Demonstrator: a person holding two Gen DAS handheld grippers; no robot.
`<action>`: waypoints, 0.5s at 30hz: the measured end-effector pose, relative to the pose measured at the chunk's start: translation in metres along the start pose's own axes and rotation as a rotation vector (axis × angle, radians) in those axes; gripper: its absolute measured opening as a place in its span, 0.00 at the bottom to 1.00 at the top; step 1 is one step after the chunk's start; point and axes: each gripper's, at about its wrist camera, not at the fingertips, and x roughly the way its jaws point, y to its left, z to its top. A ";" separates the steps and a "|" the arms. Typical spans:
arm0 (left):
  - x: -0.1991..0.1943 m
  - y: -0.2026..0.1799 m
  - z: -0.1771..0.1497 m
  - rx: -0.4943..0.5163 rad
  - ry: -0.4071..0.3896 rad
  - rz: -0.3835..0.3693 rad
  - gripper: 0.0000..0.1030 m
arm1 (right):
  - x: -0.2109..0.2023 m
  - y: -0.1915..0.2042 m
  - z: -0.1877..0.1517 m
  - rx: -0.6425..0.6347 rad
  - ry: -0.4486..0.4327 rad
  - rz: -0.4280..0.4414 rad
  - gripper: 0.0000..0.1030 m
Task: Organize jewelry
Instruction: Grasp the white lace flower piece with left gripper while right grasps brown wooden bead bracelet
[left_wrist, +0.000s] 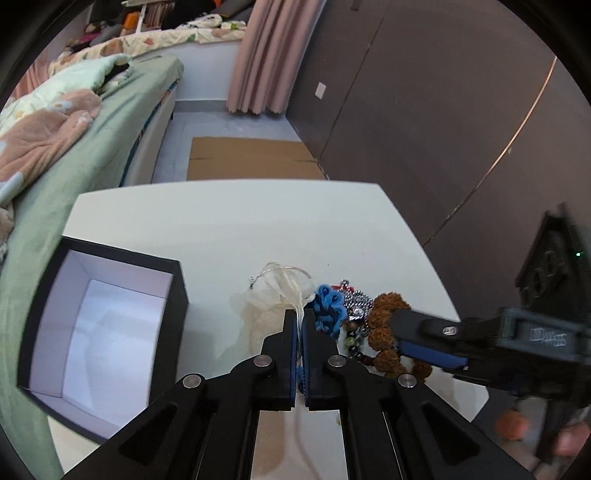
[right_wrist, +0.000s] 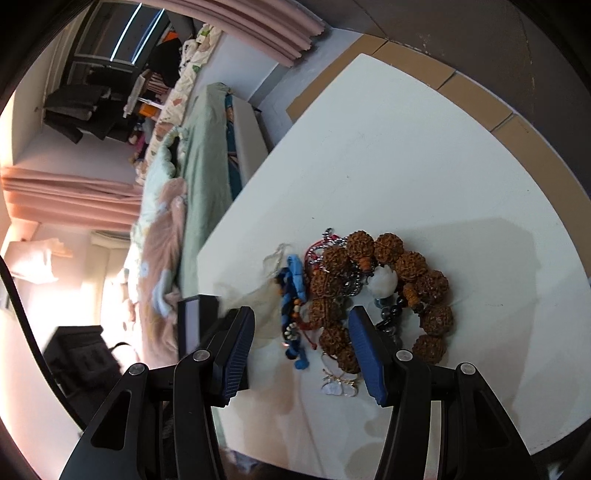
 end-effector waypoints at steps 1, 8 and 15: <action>-0.005 -0.001 0.001 0.002 -0.009 -0.001 0.02 | 0.001 -0.001 -0.001 -0.001 0.000 -0.010 0.53; -0.041 -0.004 0.004 0.031 -0.076 -0.024 0.02 | 0.017 0.003 -0.002 -0.031 0.022 -0.094 0.48; -0.095 -0.006 0.000 0.061 -0.138 0.015 0.02 | -0.005 0.002 -0.007 -0.059 -0.035 -0.037 0.20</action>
